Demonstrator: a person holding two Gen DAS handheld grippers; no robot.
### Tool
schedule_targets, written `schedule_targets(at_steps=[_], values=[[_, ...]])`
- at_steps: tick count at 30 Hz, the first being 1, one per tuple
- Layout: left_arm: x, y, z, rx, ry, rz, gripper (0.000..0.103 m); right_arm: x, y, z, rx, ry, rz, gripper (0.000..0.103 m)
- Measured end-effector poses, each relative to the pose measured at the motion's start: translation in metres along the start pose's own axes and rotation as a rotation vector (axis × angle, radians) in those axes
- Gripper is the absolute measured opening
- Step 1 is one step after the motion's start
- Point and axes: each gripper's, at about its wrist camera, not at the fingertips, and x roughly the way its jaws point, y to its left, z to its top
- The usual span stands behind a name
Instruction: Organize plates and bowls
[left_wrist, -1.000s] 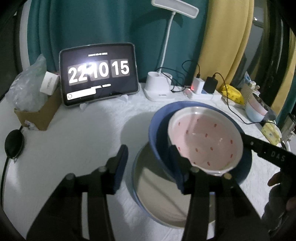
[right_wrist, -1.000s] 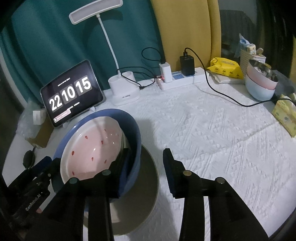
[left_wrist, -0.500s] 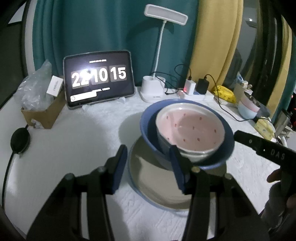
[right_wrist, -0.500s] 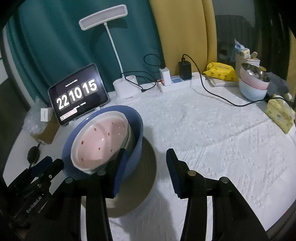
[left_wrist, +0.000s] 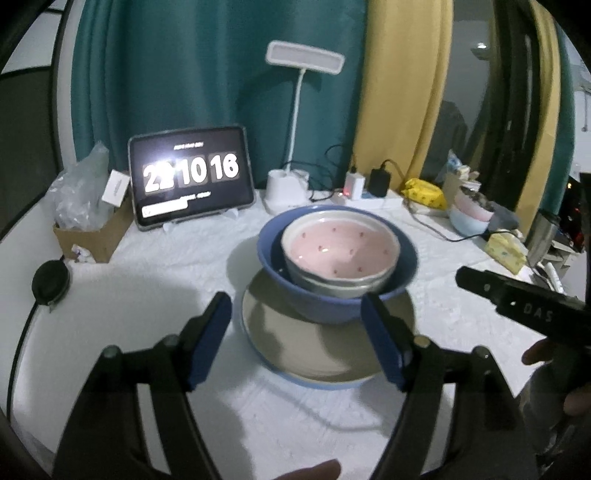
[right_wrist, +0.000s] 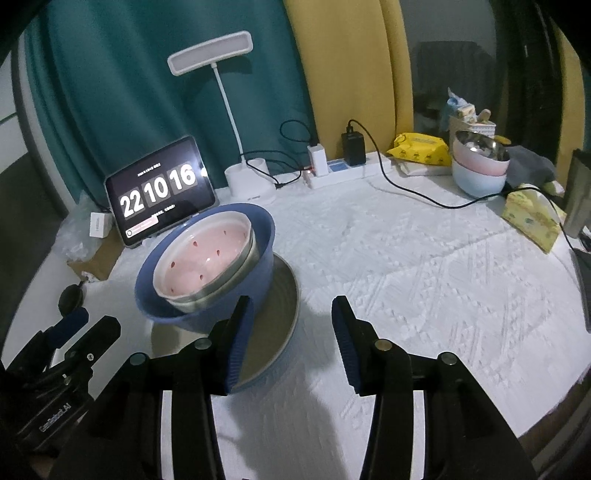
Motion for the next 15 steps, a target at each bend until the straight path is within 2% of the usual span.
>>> schedule_targets(at_steps=[15], values=[[-0.066, -0.028, -0.013, 0.06, -0.1, -0.034, 0.074, -0.069, 0.001, -0.022, -0.011, -0.117, -0.011, 0.047]])
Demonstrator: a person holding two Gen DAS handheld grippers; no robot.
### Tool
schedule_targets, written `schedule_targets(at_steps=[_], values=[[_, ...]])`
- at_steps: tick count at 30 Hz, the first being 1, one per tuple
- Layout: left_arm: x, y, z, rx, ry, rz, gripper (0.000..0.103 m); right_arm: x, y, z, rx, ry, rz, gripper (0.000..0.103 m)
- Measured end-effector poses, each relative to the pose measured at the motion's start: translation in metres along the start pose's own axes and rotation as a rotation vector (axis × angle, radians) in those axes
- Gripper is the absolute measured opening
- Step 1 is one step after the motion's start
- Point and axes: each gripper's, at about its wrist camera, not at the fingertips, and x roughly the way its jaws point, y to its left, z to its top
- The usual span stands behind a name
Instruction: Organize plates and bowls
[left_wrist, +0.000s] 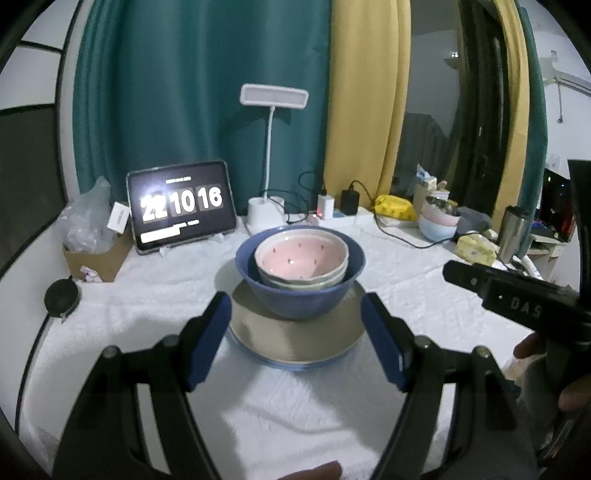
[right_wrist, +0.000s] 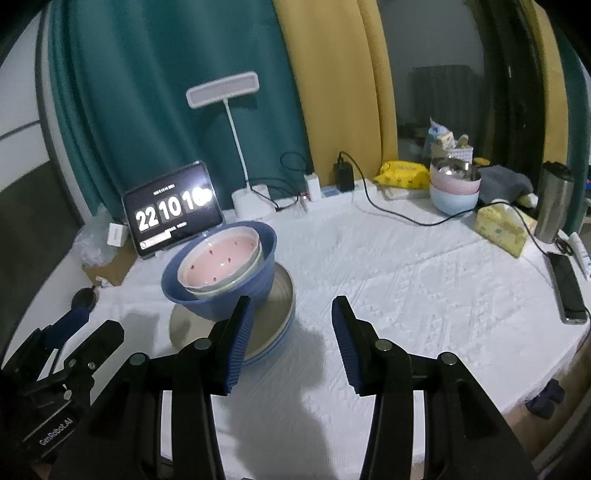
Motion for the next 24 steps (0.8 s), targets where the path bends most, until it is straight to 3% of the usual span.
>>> schedule_targets(at_steps=[5, 8, 24], values=[[-0.026, -0.005, 0.0, 0.009, -0.036, -0.002, 0.075, -0.028, 0.003, -0.002, -0.001, -0.048, 0.006, 0.047], [-0.042, -0.009, 0.0, 0.022, -0.062, -0.001, 0.091, -0.047, 0.006, -0.003, -0.003, -0.08, 0.008, 0.047], [-0.133, -0.027, 0.011, 0.051, -0.222, 0.038, 0.096, -0.145, 0.02, -0.008, -0.047, -0.26, 0.007, 0.047]])
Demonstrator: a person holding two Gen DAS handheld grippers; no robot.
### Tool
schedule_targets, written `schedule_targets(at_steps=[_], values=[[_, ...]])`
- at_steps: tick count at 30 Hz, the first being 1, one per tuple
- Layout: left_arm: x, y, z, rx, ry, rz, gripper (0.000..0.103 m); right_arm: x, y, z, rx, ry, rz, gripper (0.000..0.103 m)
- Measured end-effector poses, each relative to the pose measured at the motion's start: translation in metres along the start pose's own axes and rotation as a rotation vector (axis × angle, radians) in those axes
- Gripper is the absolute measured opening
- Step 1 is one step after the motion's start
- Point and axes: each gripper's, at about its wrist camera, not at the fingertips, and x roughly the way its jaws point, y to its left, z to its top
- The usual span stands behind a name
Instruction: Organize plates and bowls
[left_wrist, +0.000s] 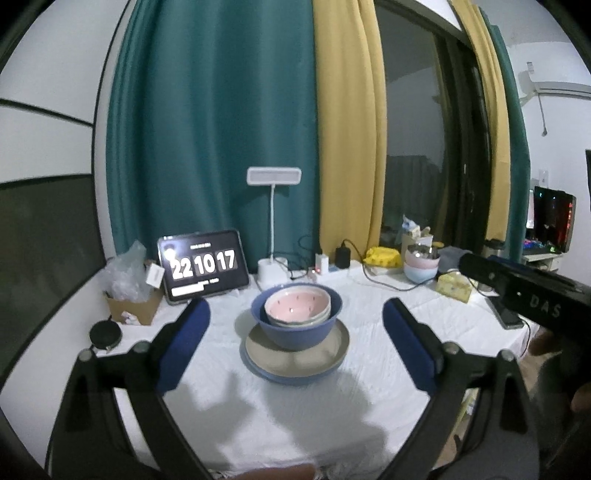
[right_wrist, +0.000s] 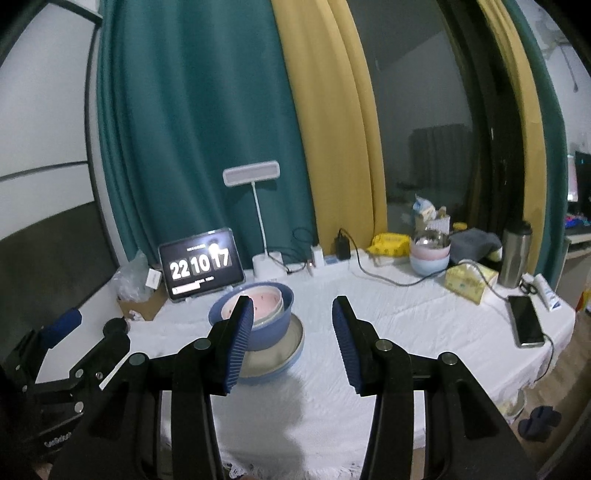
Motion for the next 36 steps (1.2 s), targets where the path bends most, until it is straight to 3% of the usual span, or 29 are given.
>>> schedule_targets(at_steps=[11, 13, 15, 36], values=[[-0.028, 0.002, 0.015, -0.014, -0.069, 0.019, 0.096, -0.04, 0.008, 0.007, -0.058, -0.08, -0.055, 0.05], [-0.028, 0.001, 0.014, -0.011, -0.073, 0.024, 0.096, -0.041, 0.011, 0.007, -0.069, -0.085, -0.057, 0.059], [-0.028, 0.001, 0.013, -0.007, -0.073, 0.029, 0.096, -0.041, 0.012, 0.006, -0.072, -0.086, -0.048, 0.062], [-0.025, 0.003, 0.01, -0.014, -0.06, 0.031, 0.096, -0.04, 0.014, 0.005, -0.076, -0.083, -0.045, 0.062]])
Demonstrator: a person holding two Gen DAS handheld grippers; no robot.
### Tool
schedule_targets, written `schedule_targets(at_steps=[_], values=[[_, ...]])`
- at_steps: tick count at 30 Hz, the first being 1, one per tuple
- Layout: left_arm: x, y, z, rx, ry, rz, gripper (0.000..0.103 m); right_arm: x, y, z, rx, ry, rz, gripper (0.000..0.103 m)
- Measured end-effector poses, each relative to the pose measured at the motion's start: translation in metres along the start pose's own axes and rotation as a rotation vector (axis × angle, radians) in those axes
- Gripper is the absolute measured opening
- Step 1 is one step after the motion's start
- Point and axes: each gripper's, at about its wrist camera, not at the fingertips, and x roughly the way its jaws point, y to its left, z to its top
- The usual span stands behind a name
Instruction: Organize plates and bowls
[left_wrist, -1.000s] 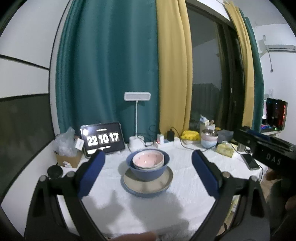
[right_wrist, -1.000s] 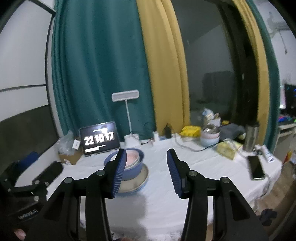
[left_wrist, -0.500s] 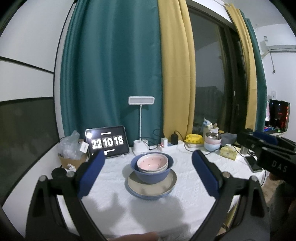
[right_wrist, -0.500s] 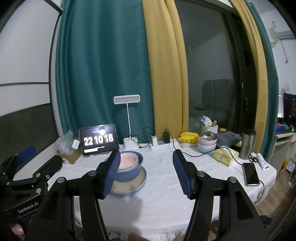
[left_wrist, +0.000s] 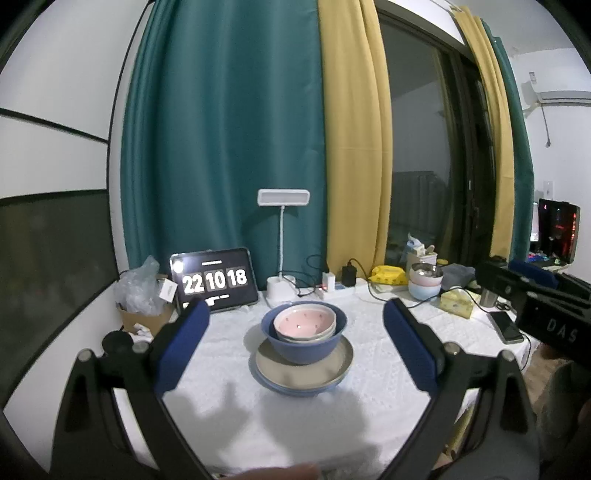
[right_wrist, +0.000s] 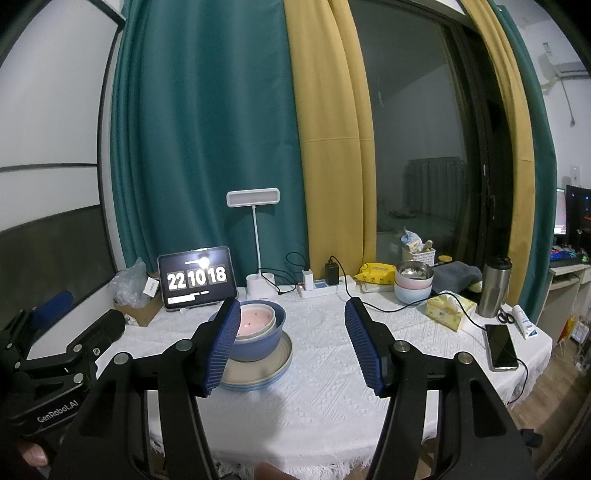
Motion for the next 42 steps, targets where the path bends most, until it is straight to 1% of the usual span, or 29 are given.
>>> schedule_targets(at_steps=[3, 42], values=[[0.0006, 0.0006, -0.0029, -0.018, 0.011, -0.014, 0.096, 0.0009, -0.0001, -0.0008, 0.001, 0.002, -0.001, 0.062], [0.001, -0.0015, -0.0038, -0.022, 0.013, -0.01, 0.096, 0.0032, -0.0004, -0.0068, 0.007, 0.01, 0.008, 0.062]])
